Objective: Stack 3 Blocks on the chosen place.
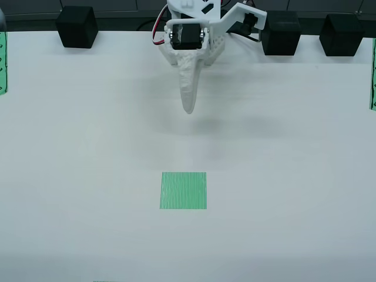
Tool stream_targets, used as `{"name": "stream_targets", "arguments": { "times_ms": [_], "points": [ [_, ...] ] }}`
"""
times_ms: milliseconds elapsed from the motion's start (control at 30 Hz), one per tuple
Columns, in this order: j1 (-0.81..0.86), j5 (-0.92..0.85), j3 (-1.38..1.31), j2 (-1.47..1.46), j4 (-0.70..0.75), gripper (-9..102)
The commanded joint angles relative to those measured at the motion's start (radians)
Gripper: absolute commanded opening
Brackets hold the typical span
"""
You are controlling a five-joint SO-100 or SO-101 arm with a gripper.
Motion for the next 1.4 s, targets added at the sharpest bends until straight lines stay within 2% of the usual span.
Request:
{"name": "stream_targets", "arguments": {
  "times_ms": [0,900,1367],
  "points": [
    [-0.002,-0.002,0.021,0.011,-0.018,0],
    [-0.014,0.005,0.0,-0.044,-0.012,0],
    [-0.117,-0.002,-0.44,-0.428,-0.037,0]
  ]
}}
